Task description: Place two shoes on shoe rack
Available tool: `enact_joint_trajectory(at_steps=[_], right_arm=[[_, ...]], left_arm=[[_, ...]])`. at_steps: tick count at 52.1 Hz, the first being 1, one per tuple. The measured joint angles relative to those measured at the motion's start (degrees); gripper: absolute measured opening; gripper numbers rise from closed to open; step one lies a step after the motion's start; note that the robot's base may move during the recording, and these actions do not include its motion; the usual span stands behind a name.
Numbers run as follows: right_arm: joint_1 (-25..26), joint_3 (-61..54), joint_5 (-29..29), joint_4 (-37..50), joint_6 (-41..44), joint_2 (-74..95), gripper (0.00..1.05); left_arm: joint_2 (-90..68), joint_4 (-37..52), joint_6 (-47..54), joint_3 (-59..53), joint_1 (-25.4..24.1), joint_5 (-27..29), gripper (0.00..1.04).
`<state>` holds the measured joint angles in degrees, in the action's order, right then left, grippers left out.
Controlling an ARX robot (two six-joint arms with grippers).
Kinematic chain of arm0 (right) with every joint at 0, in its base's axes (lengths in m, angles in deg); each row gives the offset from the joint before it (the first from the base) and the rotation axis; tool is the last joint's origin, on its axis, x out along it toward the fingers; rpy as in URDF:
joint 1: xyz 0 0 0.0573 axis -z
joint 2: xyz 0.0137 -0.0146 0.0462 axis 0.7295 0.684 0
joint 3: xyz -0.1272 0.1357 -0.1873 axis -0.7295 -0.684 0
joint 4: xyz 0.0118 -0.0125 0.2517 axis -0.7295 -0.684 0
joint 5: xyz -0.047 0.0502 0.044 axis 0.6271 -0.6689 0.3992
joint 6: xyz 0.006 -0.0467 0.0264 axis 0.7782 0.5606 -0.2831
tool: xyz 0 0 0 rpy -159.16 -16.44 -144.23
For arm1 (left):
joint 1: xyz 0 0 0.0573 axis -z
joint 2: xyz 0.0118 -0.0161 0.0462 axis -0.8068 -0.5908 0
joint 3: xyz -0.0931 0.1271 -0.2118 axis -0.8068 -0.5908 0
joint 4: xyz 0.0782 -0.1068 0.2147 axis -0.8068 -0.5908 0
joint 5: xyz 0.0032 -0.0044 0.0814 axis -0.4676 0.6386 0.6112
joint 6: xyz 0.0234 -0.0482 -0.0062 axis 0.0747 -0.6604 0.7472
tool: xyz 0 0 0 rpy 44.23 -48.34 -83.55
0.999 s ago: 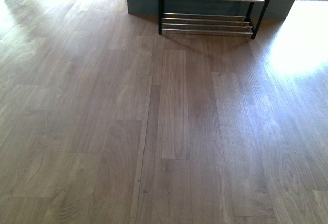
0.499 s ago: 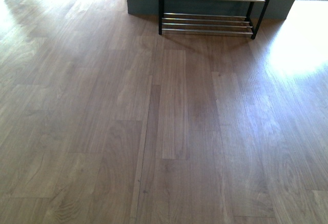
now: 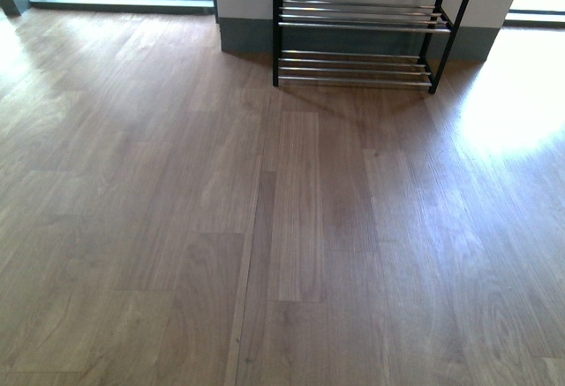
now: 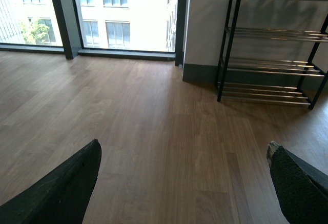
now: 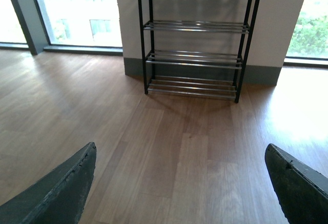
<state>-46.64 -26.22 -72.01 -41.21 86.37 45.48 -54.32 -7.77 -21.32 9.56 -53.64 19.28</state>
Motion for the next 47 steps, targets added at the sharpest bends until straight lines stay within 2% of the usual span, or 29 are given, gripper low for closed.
enact_joint_trajectory(at_steps=[47], right_arm=[[0.0, 0.0, 0.0, 0.0, 0.0, 0.0, 0.95]], left_arm=[[0.0, 0.0, 0.0, 0.0, 0.0, 0.0, 0.95]])
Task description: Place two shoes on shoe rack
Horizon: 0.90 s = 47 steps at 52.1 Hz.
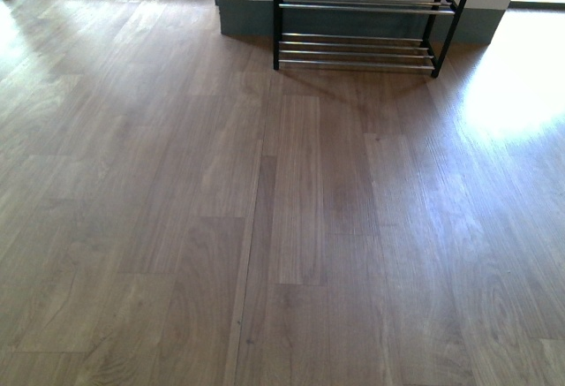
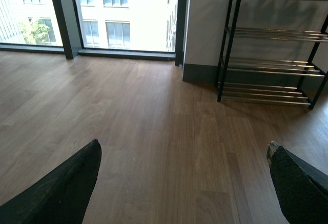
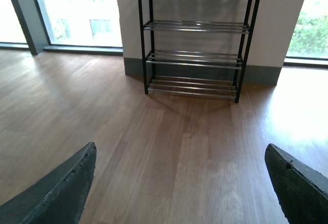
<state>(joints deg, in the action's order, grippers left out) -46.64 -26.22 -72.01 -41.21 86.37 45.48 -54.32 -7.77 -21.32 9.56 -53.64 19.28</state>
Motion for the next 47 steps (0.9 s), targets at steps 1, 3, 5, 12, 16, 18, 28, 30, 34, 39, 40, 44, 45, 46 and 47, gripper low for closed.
enact_joint_trajectory(at_steps=[1, 3, 5, 12, 16, 18, 28, 30, 34, 39, 40, 44, 45, 46, 47], right_arm=[[0.0, 0.0, 0.0, 0.0, 0.0, 0.0, 0.95], [0.0, 0.0, 0.0, 0.0, 0.0, 0.0, 0.95], [0.0, 0.0, 0.0, 0.0, 0.0, 0.0, 0.95], [0.0, 0.0, 0.0, 0.0, 0.0, 0.0, 0.95], [0.0, 0.0, 0.0, 0.0, 0.0, 0.0, 0.95], [0.0, 0.0, 0.0, 0.0, 0.0, 0.0, 0.95], [0.0, 0.0, 0.0, 0.0, 0.0, 0.0, 0.95], [0.0, 0.0, 0.0, 0.0, 0.0, 0.0, 0.95], [0.0, 0.0, 0.0, 0.0, 0.0, 0.0, 0.95], [0.0, 0.0, 0.0, 0.0, 0.0, 0.0, 0.95], [0.0, 0.0, 0.0, 0.0, 0.0, 0.0, 0.95], [0.0, 0.0, 0.0, 0.0, 0.0, 0.0, 0.95], [0.0, 0.0, 0.0, 0.0, 0.0, 0.0, 0.95], [0.0, 0.0, 0.0, 0.0, 0.0, 0.0, 0.95], [0.0, 0.0, 0.0, 0.0, 0.0, 0.0, 0.95]], left_arm=[[0.0, 0.0, 0.0, 0.0, 0.0, 0.0, 0.95], [0.0, 0.0, 0.0, 0.0, 0.0, 0.0, 0.95], [0.0, 0.0, 0.0, 0.0, 0.0, 0.0, 0.95], [0.0, 0.0, 0.0, 0.0, 0.0, 0.0, 0.95], [0.0, 0.0, 0.0, 0.0, 0.0, 0.0, 0.95], [0.0, 0.0, 0.0, 0.0, 0.0, 0.0, 0.95], [0.0, 0.0, 0.0, 0.0, 0.0, 0.0, 0.95], [0.0, 0.0, 0.0, 0.0, 0.0, 0.0, 0.95], [0.0, 0.0, 0.0, 0.0, 0.0, 0.0, 0.95], [0.0, 0.0, 0.0, 0.0, 0.0, 0.0, 0.95], [0.0, 0.0, 0.0, 0.0, 0.0, 0.0, 0.95], [0.0, 0.0, 0.0, 0.0, 0.0, 0.0, 0.95], [0.0, 0.0, 0.0, 0.0, 0.0, 0.0, 0.95], [0.0, 0.0, 0.0, 0.0, 0.0, 0.0, 0.95], [0.0, 0.0, 0.0, 0.0, 0.0, 0.0, 0.95]])
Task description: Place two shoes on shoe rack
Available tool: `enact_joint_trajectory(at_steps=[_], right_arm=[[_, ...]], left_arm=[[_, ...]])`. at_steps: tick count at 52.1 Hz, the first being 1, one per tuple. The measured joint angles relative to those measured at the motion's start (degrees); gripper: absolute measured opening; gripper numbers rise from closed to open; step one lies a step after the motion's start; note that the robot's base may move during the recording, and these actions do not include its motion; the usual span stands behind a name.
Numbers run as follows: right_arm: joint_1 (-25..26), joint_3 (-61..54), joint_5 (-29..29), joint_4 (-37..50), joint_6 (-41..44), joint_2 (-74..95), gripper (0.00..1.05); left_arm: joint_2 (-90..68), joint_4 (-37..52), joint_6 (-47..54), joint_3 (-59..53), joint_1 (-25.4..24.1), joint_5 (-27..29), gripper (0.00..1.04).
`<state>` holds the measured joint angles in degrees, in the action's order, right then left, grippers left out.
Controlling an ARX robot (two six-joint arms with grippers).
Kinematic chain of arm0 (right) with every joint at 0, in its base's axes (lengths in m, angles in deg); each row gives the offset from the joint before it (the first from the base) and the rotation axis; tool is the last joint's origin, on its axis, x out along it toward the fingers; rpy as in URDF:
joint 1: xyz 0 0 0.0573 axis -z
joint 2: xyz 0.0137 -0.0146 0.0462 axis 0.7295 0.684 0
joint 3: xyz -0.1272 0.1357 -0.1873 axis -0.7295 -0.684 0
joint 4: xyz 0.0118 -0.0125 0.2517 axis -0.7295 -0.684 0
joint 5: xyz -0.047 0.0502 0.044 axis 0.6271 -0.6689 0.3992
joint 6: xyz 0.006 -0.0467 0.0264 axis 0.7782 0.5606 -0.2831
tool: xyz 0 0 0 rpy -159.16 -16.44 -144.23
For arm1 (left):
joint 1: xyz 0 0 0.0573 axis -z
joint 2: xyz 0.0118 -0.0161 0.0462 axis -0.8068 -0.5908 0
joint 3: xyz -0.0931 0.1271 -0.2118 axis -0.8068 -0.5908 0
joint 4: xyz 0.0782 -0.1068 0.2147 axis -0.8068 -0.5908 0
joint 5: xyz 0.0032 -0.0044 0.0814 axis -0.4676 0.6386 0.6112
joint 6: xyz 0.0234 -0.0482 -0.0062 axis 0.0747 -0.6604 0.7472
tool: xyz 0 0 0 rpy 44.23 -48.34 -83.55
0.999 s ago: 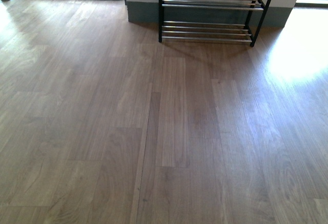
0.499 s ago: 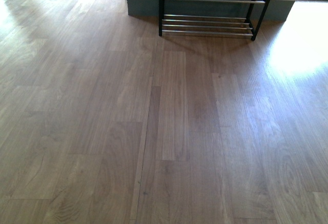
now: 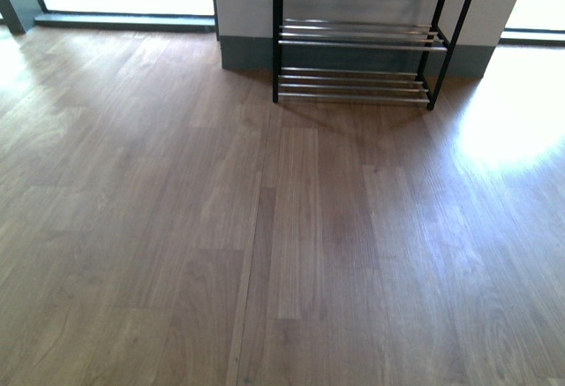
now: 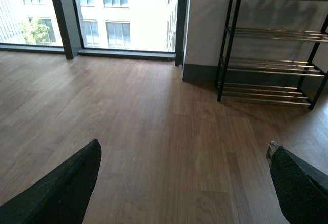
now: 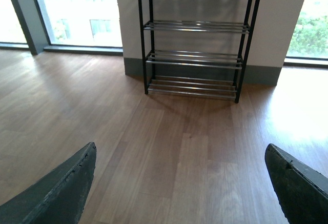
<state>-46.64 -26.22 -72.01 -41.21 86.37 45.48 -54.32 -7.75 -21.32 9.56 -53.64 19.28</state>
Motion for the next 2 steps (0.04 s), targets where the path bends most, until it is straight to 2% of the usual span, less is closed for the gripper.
enact_joint_trajectory(at_steps=[2], right_arm=[[0.0, 0.0, 0.0, 0.0, 0.0, 0.0, 0.95]], left_arm=[[0.0, 0.0, 0.0, 0.0, 0.0, 0.0, 0.95]])
